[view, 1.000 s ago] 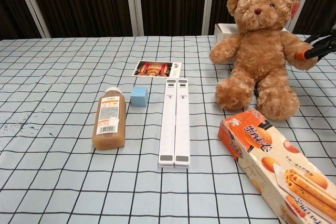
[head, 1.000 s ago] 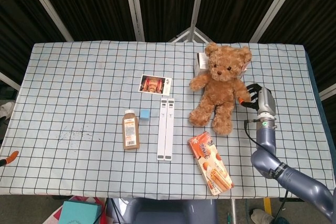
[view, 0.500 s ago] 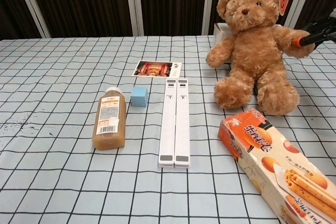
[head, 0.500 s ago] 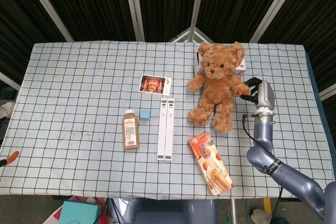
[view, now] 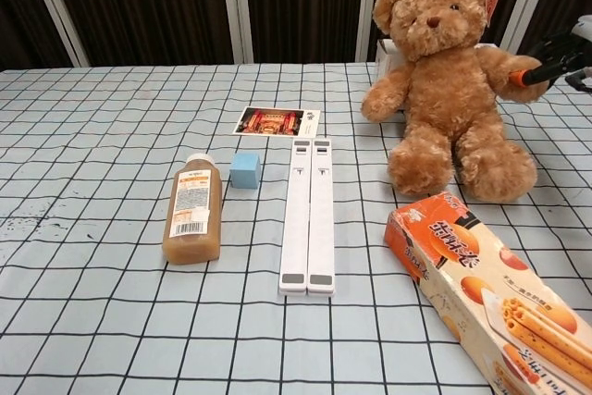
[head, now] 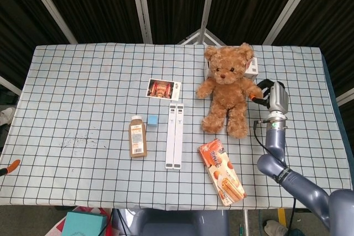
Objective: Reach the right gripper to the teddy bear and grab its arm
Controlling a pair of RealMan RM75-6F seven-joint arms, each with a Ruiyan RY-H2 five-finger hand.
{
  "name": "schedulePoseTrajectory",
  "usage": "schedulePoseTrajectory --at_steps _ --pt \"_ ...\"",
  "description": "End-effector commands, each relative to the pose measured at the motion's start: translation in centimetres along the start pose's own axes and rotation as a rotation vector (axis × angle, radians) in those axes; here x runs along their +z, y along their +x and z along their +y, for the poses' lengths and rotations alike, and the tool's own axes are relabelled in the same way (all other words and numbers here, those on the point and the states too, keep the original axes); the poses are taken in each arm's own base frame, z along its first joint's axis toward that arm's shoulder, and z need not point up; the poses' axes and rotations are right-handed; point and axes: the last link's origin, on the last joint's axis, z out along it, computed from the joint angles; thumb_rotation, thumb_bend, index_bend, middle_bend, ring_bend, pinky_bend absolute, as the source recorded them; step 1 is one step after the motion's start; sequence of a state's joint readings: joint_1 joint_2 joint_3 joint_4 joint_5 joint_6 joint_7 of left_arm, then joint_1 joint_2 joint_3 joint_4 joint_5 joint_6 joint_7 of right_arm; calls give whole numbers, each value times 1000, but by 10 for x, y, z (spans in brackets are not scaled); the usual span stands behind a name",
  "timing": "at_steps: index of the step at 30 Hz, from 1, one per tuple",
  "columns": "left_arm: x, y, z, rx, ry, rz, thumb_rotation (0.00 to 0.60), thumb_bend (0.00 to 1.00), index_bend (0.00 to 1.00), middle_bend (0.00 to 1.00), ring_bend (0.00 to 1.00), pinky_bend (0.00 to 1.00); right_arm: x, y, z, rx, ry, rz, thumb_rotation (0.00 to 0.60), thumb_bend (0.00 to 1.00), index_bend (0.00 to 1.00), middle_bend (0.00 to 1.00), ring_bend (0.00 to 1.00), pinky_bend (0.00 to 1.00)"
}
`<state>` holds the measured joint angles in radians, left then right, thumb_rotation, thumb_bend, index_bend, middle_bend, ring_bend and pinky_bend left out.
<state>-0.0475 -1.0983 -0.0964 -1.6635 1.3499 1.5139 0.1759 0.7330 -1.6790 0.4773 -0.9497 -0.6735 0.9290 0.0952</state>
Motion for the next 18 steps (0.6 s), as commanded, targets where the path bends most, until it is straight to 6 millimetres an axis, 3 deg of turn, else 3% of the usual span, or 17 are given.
schedulePoseTrajectory --at_steps 1,10,18 --pt "0 0 0 1 0 2 600 239 120 0 0 30 4 -7 9 18 -22 -25 600 325 548 584 601 98" --pt "0 -1 2 5 -4 -5 600 239 120 0 0 30 2 -4 -1 25 28 -29 600 325 548 584 601 98" --pt "0 -1 1 4 0 -4 600 239 120 0 0 30 3 -12 21 3 -42 -75 600 324 548 584 601 98"
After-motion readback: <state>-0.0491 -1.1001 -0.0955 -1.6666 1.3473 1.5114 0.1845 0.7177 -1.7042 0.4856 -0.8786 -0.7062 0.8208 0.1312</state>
